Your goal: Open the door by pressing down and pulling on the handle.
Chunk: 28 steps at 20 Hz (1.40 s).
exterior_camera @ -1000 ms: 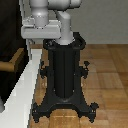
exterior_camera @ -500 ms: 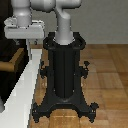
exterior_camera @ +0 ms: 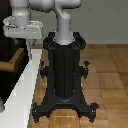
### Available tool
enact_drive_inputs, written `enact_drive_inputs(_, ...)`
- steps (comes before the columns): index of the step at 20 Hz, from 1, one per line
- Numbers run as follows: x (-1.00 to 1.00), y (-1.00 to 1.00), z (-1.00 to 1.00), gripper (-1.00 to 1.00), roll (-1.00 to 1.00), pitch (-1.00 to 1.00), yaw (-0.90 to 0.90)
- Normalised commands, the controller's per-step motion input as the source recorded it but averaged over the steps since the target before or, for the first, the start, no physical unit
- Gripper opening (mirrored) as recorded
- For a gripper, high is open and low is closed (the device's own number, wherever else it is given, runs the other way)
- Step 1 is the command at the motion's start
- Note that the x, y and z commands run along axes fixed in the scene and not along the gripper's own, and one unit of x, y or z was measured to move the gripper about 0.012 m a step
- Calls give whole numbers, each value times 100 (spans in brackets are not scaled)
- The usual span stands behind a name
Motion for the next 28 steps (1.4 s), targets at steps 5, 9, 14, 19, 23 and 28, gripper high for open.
enact_drive_inputs(5, 0, -40, 0, 100, 0, 0, -3)
enact_drive_inputs(9, 0, 0, 0, 100, 0, 0, -4)
enact_drive_inputs(14, 40, 0, 0, 100, 0, 0, 0)
enact_drive_inputs(19, 20, 0, 0, 100, 0, 0, 0)
enact_drive_inputs(23, 0, -50, 0, 100, 0, 0, 0)
enact_drive_inputs(28, 0, -20, 0, 100, 0, 0, 0)
